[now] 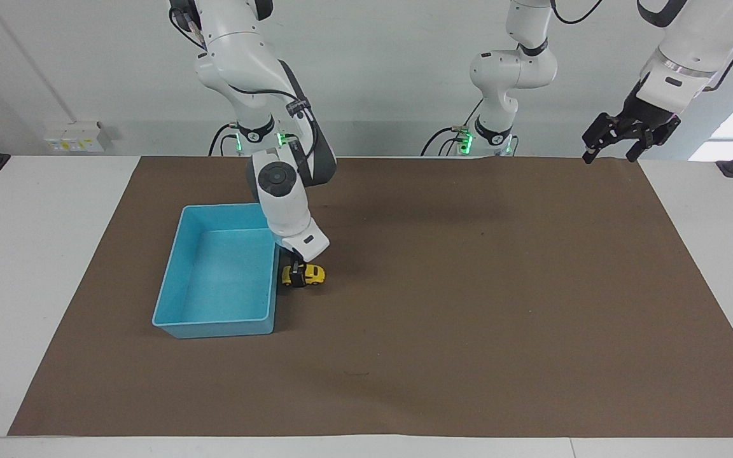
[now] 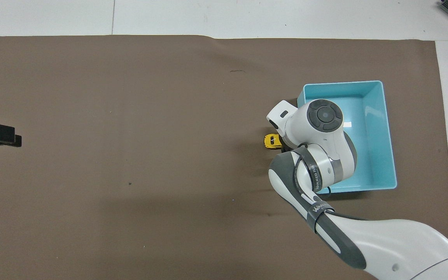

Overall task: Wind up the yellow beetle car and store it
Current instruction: 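Lower the right gripper onto the yellow car beside the bin and grasp it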

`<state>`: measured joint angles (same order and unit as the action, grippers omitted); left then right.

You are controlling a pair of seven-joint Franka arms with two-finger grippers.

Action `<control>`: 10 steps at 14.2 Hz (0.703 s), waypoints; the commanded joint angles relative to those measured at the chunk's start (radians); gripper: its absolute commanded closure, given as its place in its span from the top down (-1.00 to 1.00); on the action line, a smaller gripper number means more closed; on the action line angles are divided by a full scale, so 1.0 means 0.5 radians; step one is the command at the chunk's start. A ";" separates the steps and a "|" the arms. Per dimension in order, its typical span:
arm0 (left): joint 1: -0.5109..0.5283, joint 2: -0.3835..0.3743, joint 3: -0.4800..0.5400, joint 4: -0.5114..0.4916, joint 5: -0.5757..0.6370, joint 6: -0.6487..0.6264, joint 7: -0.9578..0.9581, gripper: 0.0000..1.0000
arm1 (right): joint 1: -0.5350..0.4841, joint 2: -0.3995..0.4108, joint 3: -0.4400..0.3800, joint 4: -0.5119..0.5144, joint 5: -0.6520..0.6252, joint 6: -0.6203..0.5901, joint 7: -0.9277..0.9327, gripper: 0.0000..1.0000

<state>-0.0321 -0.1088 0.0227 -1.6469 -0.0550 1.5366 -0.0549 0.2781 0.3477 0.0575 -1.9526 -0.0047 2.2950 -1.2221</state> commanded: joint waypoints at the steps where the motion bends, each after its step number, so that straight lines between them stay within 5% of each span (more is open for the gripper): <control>1: 0.006 -0.025 -0.012 0.005 0.042 -0.033 0.021 1.00 | -0.028 -0.014 0.017 -0.025 -0.030 0.033 -0.035 0.22; 7: 0.018 0.006 -0.009 0.057 0.046 -0.030 0.027 1.00 | -0.025 -0.011 0.017 -0.013 -0.030 0.027 -0.016 -0.89; 10: 0.018 0.015 -0.009 0.082 0.045 -0.033 0.030 1.00 | -0.007 -0.005 0.017 0.036 -0.030 0.003 -0.010 -1.00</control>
<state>-0.0321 -0.1088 0.0239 -1.6325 -0.0515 1.5369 -0.0549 0.2788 0.3475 0.0576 -1.9491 -0.0050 2.2965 -1.2221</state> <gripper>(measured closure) 0.000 0.551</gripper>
